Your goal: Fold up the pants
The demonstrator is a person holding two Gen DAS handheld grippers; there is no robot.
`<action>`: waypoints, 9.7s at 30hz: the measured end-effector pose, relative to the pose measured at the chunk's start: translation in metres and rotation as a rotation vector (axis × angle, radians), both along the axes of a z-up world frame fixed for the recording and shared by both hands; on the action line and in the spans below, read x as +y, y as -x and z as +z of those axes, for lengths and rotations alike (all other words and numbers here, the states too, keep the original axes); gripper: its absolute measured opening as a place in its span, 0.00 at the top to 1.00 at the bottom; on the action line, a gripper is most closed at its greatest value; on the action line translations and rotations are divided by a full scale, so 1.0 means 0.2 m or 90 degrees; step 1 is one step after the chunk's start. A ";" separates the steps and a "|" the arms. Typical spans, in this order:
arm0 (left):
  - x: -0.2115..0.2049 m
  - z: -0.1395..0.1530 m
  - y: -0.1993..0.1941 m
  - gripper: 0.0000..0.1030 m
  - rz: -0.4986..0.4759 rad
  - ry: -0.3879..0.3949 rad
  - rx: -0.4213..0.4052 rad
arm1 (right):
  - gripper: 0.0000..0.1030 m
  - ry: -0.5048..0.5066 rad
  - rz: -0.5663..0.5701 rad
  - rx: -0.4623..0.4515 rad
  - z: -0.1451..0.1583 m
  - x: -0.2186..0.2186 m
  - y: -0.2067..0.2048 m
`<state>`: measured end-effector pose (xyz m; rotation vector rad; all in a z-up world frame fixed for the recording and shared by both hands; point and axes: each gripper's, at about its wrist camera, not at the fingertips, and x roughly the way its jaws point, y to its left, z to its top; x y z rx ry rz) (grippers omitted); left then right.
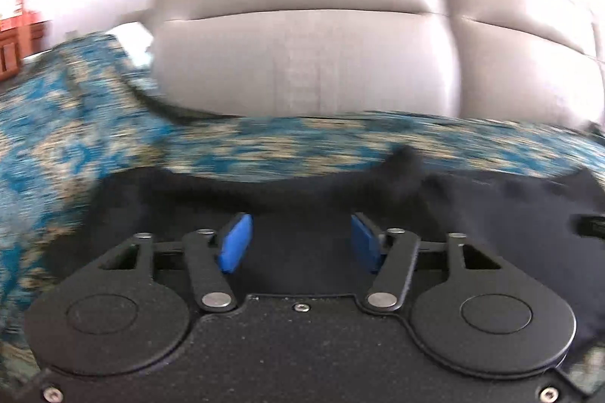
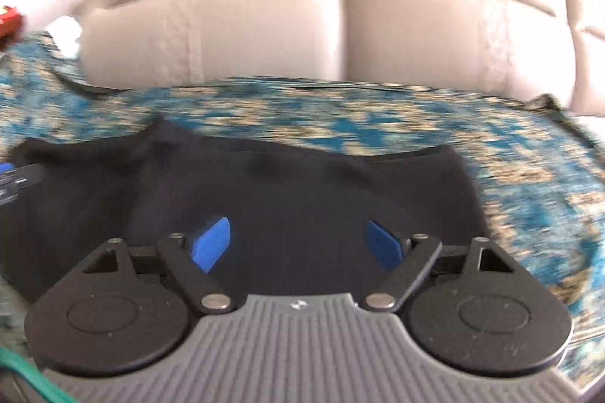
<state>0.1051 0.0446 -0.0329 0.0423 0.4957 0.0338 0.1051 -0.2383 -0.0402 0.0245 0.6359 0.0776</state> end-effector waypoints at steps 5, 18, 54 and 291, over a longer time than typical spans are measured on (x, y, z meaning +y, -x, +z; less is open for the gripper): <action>-0.35 -0.05 0.04 0.57 -0.101 -0.013 0.015 | 0.13 0.009 -0.030 0.012 -0.06 -0.12 -0.03; -0.66 -0.30 0.14 0.57 -0.157 -0.114 0.055 | 0.08 0.021 -0.011 0.026 -0.18 -0.19 -0.07; 0.39 -0.19 0.23 0.28 0.151 0.001 0.073 | 0.01 0.061 0.151 -0.028 -0.17 0.41 0.18; -0.36 -0.06 0.11 0.59 -0.140 0.030 0.124 | 0.74 -0.067 -0.254 -0.047 -0.17 -0.43 0.30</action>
